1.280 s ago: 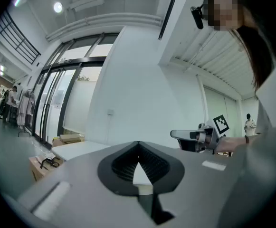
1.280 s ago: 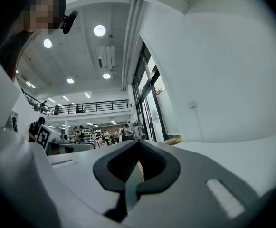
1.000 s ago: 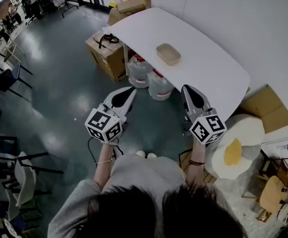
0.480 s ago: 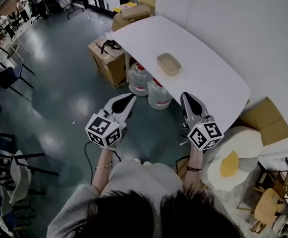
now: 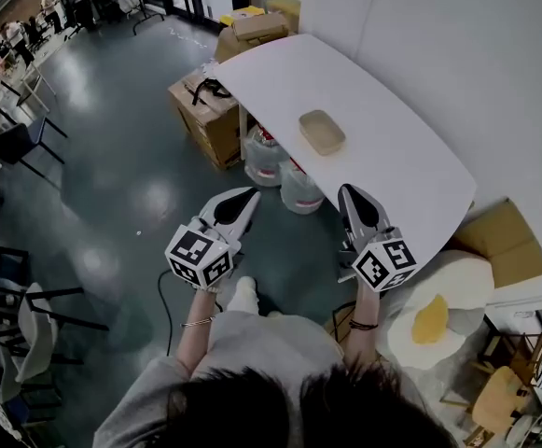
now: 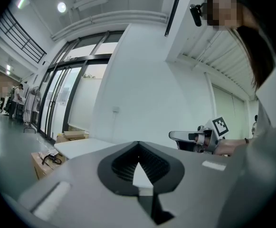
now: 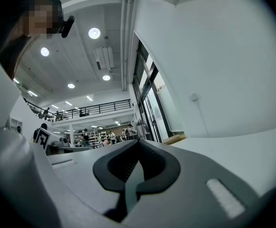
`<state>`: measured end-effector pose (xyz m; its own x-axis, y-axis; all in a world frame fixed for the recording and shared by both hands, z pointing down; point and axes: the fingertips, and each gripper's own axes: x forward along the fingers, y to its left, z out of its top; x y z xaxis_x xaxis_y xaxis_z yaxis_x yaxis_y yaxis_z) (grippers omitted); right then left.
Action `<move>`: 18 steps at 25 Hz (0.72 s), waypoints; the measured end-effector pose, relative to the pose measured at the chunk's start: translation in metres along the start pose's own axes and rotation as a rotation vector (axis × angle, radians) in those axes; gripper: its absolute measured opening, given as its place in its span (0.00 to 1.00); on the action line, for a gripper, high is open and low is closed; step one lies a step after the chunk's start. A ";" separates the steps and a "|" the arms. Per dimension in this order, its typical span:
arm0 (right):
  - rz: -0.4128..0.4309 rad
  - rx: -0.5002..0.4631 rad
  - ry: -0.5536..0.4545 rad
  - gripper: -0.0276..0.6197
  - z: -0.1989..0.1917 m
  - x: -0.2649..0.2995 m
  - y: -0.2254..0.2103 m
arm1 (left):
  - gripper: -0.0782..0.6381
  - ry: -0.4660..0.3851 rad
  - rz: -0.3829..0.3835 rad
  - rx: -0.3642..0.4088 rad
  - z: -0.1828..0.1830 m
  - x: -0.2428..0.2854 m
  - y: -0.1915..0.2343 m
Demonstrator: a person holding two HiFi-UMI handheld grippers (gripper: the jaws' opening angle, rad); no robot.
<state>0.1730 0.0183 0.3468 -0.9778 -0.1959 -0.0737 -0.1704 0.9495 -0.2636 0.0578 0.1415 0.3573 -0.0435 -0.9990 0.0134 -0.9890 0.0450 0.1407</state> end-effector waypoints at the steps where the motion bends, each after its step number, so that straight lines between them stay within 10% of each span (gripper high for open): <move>1: -0.001 0.002 0.004 0.06 -0.001 0.003 -0.002 | 0.10 0.003 0.000 -0.003 -0.001 0.003 0.003; 18: -0.170 0.021 -0.007 0.06 -0.015 0.084 -0.039 | 0.10 0.056 -0.142 -0.031 -0.005 0.068 0.093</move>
<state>0.0958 -0.0314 0.3655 -0.9343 -0.3549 -0.0334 -0.3304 0.8973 -0.2927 -0.0361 0.0777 0.3757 0.1055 -0.9934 0.0459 -0.9798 -0.0959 0.1754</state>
